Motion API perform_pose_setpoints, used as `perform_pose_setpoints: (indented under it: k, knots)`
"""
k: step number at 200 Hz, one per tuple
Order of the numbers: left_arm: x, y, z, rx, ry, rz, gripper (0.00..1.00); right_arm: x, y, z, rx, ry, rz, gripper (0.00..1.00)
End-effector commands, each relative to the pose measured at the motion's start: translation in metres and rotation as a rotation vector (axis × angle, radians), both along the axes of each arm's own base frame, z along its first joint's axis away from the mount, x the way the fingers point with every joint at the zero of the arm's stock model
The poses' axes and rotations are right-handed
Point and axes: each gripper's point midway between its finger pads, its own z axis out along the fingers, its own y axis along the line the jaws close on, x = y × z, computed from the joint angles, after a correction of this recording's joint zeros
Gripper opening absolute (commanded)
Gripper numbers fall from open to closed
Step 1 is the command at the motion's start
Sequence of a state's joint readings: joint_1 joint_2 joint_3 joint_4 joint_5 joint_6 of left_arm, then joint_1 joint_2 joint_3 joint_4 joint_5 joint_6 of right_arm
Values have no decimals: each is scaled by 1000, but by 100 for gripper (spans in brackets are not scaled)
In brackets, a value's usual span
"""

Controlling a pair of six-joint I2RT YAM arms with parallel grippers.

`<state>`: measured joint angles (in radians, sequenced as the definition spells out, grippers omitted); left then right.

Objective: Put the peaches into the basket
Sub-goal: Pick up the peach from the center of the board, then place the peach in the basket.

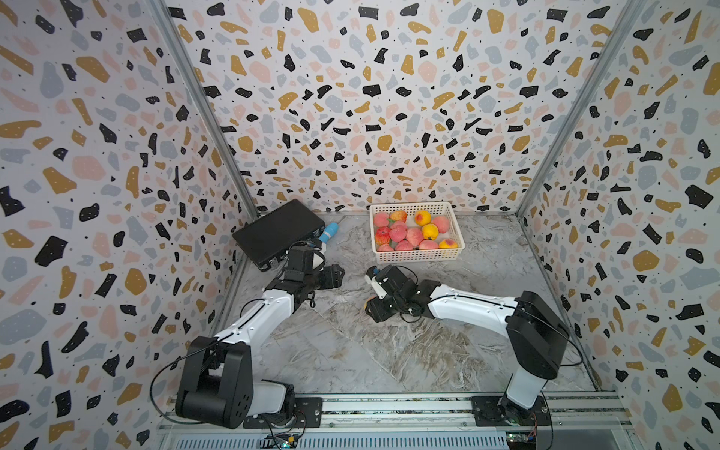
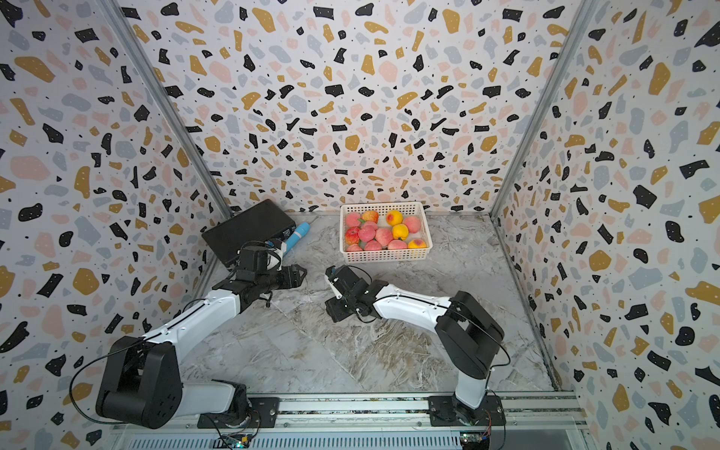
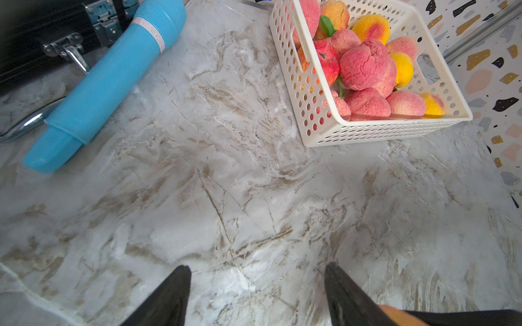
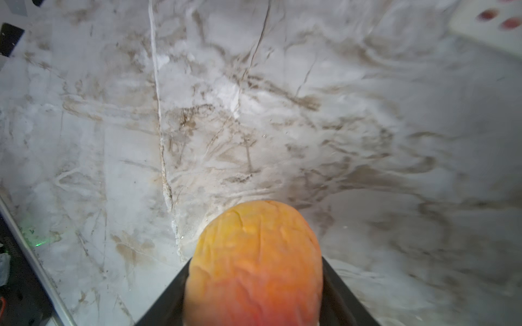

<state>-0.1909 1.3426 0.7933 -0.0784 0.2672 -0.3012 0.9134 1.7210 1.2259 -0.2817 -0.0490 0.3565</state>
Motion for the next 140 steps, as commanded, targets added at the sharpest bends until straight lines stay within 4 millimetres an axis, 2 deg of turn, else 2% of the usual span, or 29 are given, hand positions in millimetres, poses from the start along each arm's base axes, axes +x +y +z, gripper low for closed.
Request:
perform_pose_setpoints:
  k: [1,42,57,100,140]
  knots:
    - [-1,-6,11,-63,-41,-18,75,45,-33,55,-25,-149,-59,60]
    - [-9,-18,11,-113,-34,-59,75,137,-92,98,-44,-289,-168,61]
    - [-13,-20,9,-115,-22,-66,75,170,-107,103,-81,-318,-175,61]
    - [-21,-19,5,-102,-1,-75,75,255,-122,102,-95,-385,-164,61]
    - [-20,-21,0,-101,16,-80,75,316,-120,94,-42,-461,-159,61]
